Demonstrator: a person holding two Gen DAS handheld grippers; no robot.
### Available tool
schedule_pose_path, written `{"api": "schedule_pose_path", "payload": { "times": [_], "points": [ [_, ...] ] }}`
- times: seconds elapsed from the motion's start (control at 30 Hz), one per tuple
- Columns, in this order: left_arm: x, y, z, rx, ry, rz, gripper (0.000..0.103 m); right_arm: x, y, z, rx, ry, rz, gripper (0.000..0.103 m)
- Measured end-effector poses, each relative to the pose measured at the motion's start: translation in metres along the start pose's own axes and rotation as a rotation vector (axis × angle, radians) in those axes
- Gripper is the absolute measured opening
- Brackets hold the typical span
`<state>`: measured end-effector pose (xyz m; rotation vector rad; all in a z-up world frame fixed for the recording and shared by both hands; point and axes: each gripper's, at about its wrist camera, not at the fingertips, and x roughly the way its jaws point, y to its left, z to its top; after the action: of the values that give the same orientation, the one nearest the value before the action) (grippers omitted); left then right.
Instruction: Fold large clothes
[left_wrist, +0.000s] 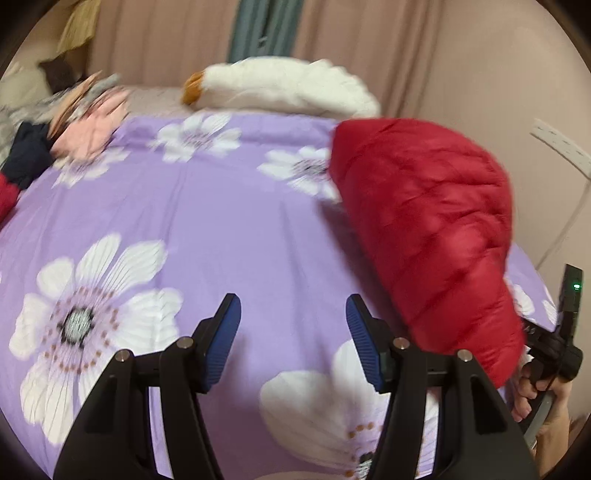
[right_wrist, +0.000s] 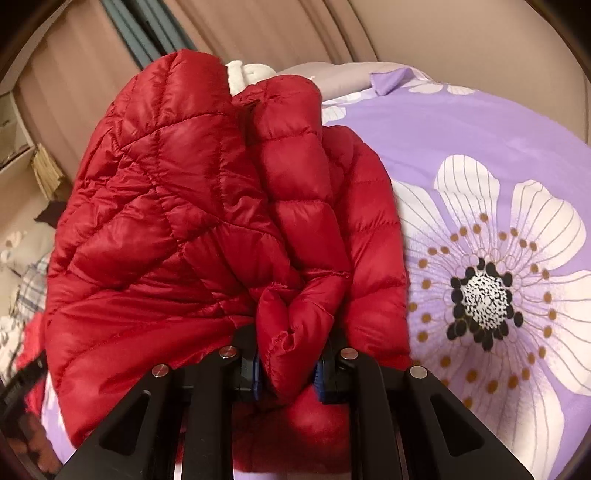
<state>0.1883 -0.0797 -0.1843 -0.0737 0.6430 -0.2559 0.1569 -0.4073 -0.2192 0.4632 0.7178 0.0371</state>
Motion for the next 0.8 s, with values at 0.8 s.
{"api": "schedule_pose_path", "payload": {
  "times": [0.8],
  "points": [
    [-0.015,0.037,0.020,-0.164,-0.169,0.399,0.058,0.010,0.050,-0.011,-0.162,-0.015,-0.154,0.017]
  ]
}}
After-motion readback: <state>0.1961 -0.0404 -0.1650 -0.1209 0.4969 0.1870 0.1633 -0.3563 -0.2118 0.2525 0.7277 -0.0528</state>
